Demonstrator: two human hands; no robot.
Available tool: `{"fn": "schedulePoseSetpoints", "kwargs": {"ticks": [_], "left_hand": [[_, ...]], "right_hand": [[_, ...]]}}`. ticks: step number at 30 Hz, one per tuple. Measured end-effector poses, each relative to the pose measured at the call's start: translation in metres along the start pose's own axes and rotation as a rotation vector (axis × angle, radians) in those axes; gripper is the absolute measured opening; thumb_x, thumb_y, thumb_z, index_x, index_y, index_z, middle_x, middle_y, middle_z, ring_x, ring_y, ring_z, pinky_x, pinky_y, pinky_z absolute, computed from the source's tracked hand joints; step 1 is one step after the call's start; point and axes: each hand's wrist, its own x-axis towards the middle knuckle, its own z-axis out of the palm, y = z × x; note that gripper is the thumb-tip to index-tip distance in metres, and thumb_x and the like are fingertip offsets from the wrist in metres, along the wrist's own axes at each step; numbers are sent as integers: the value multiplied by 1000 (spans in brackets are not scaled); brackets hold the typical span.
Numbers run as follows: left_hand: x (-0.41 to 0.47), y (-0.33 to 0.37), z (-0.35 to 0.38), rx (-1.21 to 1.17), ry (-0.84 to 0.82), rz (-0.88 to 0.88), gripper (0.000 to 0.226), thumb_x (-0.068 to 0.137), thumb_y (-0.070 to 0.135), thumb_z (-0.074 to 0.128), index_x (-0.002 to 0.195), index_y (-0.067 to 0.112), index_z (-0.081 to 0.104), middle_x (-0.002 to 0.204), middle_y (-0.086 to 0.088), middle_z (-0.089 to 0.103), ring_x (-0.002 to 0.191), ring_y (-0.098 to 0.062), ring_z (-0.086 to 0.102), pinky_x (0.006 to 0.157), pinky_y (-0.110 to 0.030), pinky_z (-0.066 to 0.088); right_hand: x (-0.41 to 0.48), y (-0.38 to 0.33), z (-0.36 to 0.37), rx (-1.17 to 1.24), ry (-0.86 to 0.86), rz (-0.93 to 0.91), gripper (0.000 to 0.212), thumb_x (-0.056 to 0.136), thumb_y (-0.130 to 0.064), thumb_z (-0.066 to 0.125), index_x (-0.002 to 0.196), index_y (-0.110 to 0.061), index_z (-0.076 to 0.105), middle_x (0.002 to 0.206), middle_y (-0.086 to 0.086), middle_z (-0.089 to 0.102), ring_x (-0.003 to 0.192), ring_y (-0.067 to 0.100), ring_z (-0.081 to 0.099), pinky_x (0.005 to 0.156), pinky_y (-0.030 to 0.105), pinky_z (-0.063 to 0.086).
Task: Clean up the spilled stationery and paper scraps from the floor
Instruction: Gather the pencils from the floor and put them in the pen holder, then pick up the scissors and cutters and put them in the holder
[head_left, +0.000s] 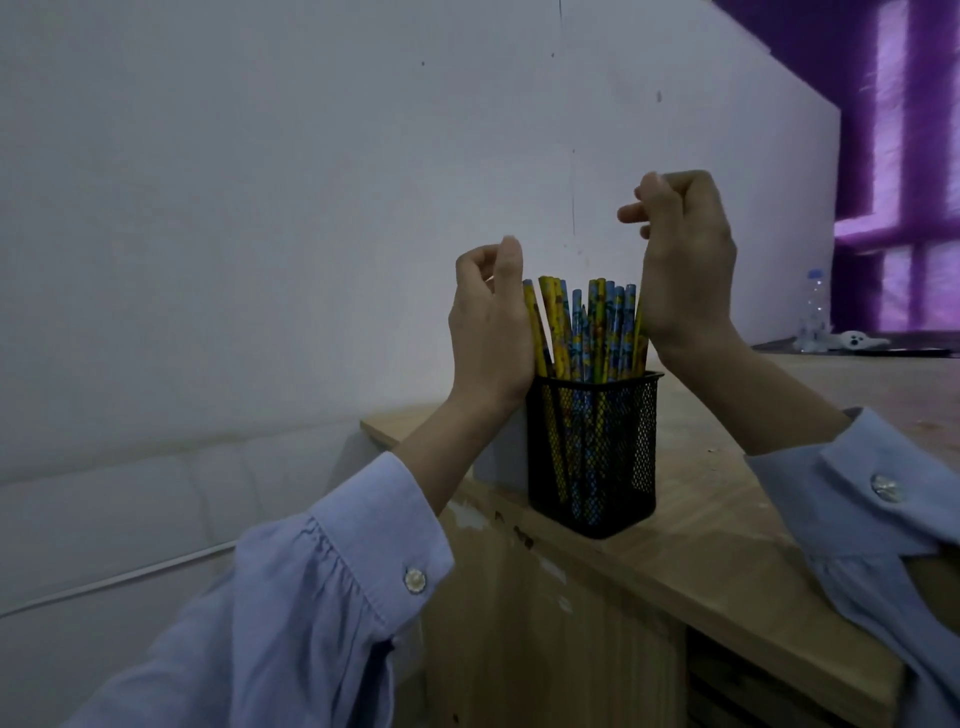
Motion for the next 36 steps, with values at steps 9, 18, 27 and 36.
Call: {"fn": "schedulePoseSetpoints", "kwargs": {"ticks": [9,18,27,36], "left_hand": [[-13,13,-49,258,-17,281,53,91,46,36,131,10,41,131,-1,47,120,-7,43,99,-17,36],[-19,52,-154,611,47,524,50,92,41,34,124,4,46,126,-10,50,115,-13,46,96,-15,35],[-50,85,-304,981,124,559,45,92,34,37,118,0,49,126,-14,50,117,-21,46,98,-25,34],[-135,100,-458,1476,135,386,48,87,37,48,120,2,50,132,-12,48,120,-24,45,96,-32,35]], "right_hand": [[-27,-27,9,-346,51,-568,35,89,-37,43,100,-9,60,92,0,60,95,14,49,82,30,25],[-69,-80,59,-350,-171,-704,24,80,-22,46,96,-11,60,92,4,59,97,21,50,80,35,20],[-130,-129,130,-300,-404,-725,29,70,-11,45,96,-13,58,96,3,58,98,23,50,78,34,17],[-252,-163,216,-98,-598,-741,28,74,-20,47,99,-14,58,99,2,56,97,23,49,79,34,21]]}}
